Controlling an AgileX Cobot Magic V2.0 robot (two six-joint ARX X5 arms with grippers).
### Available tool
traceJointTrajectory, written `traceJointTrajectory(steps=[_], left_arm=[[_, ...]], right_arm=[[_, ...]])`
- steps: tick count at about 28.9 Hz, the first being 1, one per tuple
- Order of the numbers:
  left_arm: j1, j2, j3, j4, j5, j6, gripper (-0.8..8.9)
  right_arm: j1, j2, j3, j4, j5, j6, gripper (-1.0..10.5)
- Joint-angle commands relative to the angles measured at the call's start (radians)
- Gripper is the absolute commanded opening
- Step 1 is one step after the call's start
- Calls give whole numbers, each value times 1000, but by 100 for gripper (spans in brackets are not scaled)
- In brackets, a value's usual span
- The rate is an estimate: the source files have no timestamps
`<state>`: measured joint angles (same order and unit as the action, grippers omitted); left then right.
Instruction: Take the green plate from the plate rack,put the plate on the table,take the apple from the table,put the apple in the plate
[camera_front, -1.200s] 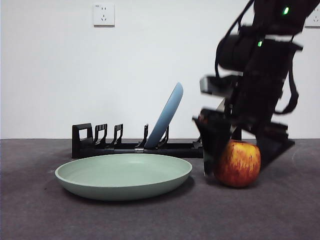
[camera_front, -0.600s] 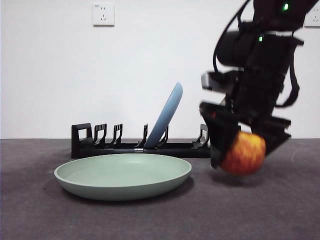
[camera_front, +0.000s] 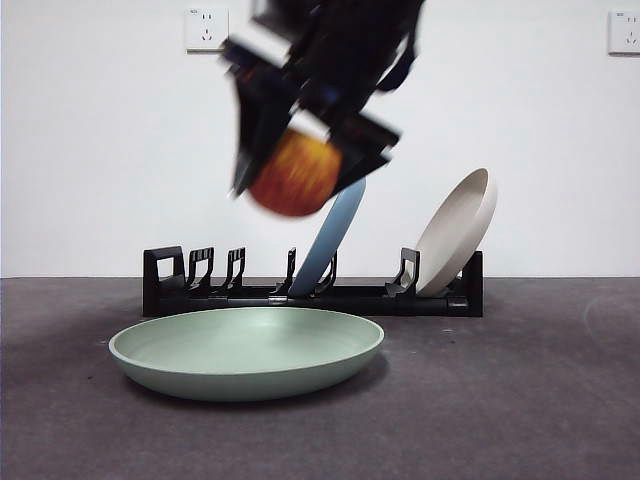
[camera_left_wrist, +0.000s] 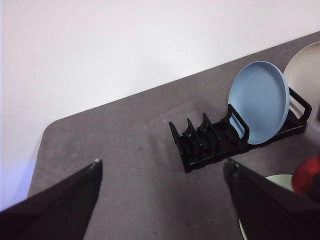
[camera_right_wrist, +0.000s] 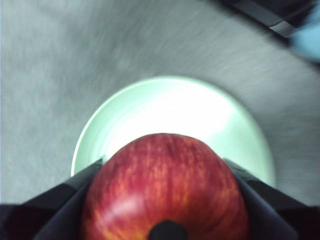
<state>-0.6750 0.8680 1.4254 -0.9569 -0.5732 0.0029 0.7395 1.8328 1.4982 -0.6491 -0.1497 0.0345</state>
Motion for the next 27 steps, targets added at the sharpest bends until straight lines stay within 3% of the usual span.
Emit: traceJointTrajectory(steps=[1,11,14,18,27], left_arm=[[3,-5,-3,-3,-1,-3,408],[3,-5,-3,-39,0,-4,408],[3,-5,-3,-57,0,-9,408],[3,-5,-3,-80,0,-19,408],[3,-5,-3,-92,5,-30,408]], right_arm=[[9,76,-2,-2,2,9,-12],[46,255,-2,-7,4,8,-1],[61,264,-2,-6,32,9,152],[80,264,-2,-4,60,10,551],[85,243,-1,-4,60,10,567]])
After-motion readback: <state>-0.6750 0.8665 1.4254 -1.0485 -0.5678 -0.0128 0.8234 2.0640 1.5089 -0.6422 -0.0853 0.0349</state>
